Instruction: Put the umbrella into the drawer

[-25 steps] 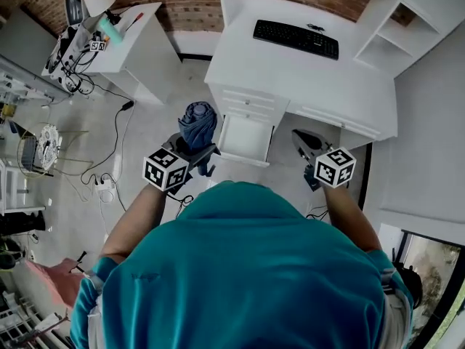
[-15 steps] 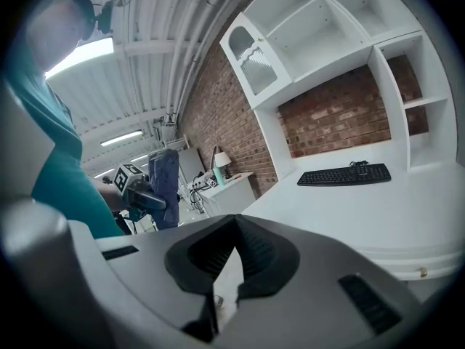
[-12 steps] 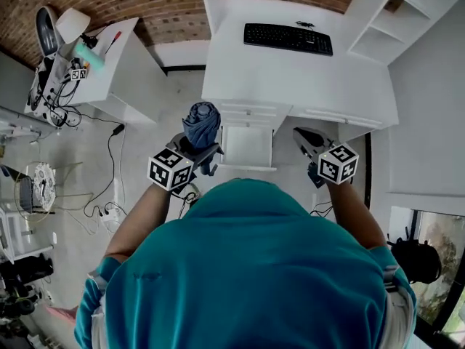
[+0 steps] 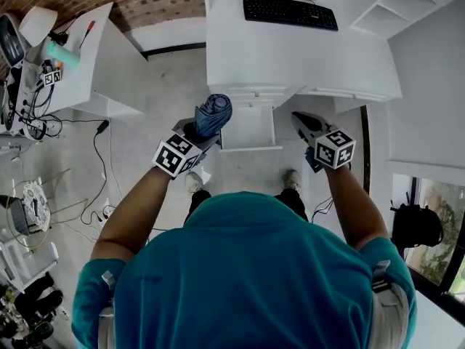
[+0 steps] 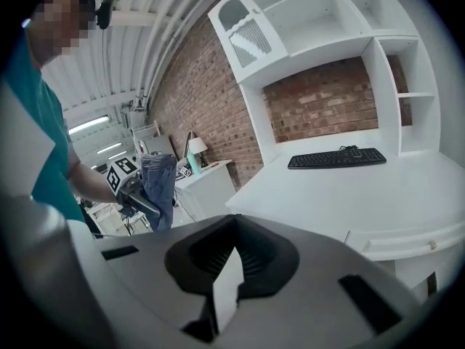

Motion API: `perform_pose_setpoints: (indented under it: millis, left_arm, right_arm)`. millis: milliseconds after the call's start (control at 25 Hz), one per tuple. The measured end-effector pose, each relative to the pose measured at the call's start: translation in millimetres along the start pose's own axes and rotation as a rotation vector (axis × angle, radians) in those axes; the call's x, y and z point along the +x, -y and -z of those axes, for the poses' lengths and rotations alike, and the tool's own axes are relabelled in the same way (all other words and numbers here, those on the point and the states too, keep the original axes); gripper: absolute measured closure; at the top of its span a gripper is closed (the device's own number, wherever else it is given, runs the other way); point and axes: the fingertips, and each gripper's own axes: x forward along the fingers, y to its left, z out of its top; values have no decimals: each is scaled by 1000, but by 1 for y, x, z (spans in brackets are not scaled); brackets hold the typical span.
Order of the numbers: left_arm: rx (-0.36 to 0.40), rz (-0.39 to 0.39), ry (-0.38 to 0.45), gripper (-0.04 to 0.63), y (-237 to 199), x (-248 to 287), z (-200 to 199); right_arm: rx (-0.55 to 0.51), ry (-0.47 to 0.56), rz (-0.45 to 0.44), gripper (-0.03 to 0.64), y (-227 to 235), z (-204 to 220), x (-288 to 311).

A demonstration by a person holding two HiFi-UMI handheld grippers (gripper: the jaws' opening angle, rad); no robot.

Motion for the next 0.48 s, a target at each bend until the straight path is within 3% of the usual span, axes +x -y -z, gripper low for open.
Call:
perform_pose_setpoints:
  millis: [320,480]
  left_arm:
    - [-28,-85,-126,362,15,109,54]
    - [-56,-49,-210,363,22,166,93]
  right_arm:
    - [-105,-78,-142,594,58,70,23]
    - [-107,-99,-179,594,77,113,44]
